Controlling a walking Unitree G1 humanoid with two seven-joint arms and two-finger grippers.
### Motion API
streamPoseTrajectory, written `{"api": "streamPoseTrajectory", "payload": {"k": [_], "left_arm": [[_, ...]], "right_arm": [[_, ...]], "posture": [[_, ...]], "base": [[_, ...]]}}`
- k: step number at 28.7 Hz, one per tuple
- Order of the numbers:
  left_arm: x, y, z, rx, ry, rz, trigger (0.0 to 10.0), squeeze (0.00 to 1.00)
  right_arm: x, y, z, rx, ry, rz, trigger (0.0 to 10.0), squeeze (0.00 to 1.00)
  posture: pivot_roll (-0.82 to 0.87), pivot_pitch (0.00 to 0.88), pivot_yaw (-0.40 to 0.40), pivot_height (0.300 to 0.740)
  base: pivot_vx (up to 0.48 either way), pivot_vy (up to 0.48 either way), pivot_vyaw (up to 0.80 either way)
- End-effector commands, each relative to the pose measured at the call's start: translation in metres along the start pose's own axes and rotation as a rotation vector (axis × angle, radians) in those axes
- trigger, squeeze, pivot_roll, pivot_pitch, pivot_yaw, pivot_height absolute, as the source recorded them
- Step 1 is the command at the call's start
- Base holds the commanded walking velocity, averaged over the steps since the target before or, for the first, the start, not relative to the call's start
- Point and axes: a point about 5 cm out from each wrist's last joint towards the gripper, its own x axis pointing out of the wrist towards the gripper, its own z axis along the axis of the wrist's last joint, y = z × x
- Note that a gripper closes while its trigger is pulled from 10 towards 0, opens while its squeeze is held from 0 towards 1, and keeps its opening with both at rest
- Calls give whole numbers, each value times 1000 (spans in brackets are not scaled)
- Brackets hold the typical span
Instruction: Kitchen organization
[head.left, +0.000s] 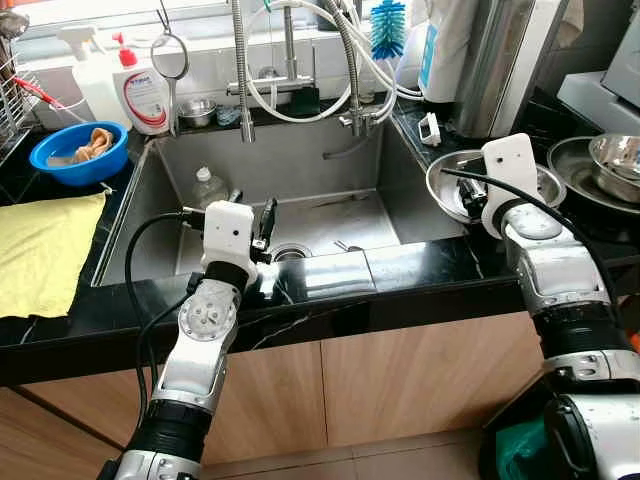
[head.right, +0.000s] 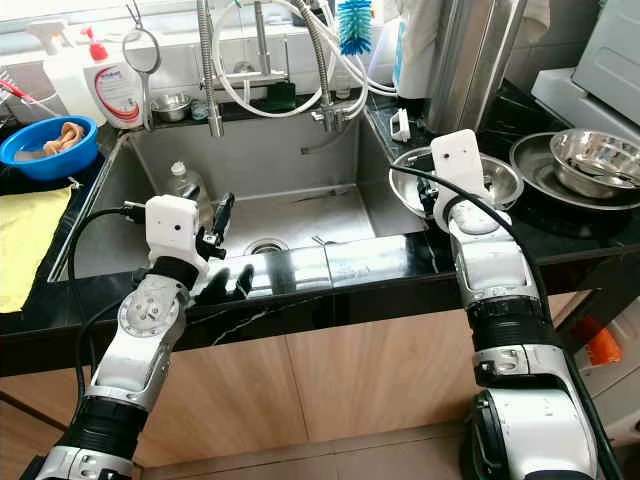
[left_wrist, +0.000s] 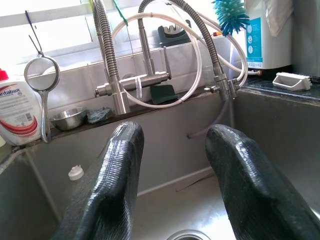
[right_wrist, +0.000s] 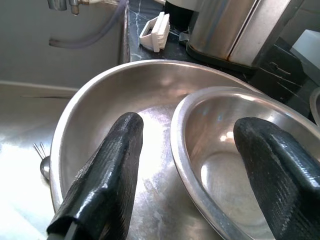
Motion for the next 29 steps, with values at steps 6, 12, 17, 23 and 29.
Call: {"api": "streamPoseTrajectory", "payload": {"k": [6, 12, 17, 23, 29], "left_arm": [[3, 1, 0, 0, 12, -9, 10000, 0], [4, 2, 0, 3, 12, -10, 10000, 0], [4, 2, 1, 5, 11, -13, 10000, 0], [4, 2, 1, 5, 10, -16, 10000, 0], [5, 3, 2, 8, 9, -19, 10000, 0]], "right_arm": [[3, 3, 5, 11, -9, 6, 10000, 0], [5, 5, -2, 26, 17, 0, 10000, 0], [6, 5, -5, 30, 21, 4, 6235, 0], [6, 7, -5, 37, 17, 4, 0, 0], [6, 7, -3, 44, 10, 3, 0, 0]], "posture": [[-180, 0, 80, 740], [-173, 0, 81, 740], [-173, 0, 84, 740], [-173, 0, 88, 740], [-172, 0, 91, 740]], "base": [[0, 0, 0], [0, 0, 0], [0, 0, 0], [0, 0, 0], [0, 0, 0]]}}
